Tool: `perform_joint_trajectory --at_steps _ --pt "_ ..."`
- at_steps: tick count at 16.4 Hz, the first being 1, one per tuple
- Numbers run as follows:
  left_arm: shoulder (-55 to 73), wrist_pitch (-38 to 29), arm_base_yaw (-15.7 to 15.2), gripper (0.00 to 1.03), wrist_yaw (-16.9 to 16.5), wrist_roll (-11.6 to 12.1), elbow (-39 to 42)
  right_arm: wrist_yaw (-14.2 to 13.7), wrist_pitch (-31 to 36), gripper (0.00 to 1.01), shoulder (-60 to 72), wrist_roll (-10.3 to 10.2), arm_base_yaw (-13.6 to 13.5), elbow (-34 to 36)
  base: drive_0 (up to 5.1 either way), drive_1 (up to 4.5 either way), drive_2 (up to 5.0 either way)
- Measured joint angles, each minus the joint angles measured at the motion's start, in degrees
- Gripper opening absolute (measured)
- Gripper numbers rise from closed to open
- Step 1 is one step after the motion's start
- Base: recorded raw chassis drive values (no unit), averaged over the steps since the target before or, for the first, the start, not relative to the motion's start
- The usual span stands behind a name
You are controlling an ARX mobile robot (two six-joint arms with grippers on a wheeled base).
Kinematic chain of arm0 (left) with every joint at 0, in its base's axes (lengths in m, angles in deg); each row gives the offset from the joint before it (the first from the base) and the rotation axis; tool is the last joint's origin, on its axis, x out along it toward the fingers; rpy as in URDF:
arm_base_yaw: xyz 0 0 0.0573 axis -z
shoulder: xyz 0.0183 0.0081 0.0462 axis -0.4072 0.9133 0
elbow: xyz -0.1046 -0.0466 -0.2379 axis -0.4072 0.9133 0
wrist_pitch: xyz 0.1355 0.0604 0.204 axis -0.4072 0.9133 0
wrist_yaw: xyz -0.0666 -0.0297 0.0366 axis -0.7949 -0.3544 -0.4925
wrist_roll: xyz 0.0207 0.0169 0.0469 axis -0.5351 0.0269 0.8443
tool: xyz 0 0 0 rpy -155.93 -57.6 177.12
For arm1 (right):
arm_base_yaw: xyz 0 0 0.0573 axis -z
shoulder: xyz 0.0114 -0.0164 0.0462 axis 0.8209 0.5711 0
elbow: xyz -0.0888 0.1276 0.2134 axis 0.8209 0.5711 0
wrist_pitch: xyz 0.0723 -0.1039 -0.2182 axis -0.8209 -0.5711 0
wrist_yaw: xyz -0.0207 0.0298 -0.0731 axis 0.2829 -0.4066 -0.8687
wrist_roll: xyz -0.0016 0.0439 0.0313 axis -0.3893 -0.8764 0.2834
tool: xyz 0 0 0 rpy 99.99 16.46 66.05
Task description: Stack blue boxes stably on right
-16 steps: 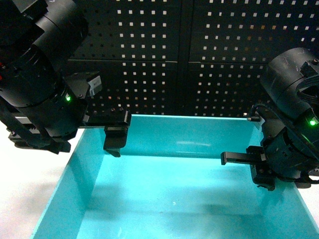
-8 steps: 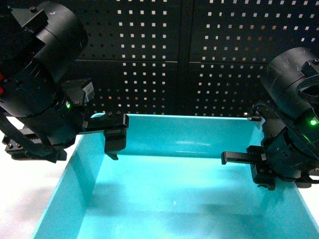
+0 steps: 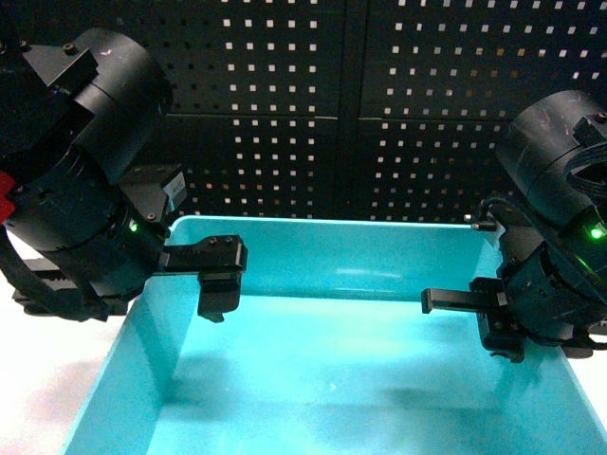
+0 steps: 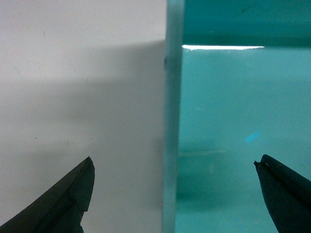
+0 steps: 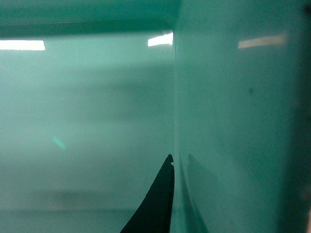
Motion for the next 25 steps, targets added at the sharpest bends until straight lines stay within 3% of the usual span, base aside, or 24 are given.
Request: perform_joint_trajectory --at_steps 3,15,17,25 --pt "0.94 -0.42 -0.48 0.98 0.55 0.98 1.05 -0.02 0.00 0.08 0.00 0.02 0.00 0.00 0.0 0.00 0.0" --pt "1.09 1.22 -0.31 0.98 -1.84 1.01 1.90 0.00 -0.02 0.08 0.00 0.02 0.00 0.00 0.0 0.00 0.0" --pt "1.09 1.49 -0.04 0.87 -1.86 1.07 2.19 0.00 0.00 0.08 0.00 0.00 0.00 0.00 0.0 0.00 0.0" --pt "1.09 0.87 0.98 0.22 -2.03 1.11 3.54 0.00 -0.02 0.08 0.00 0.00 0.00 0.00 0.0 0.00 0.0"
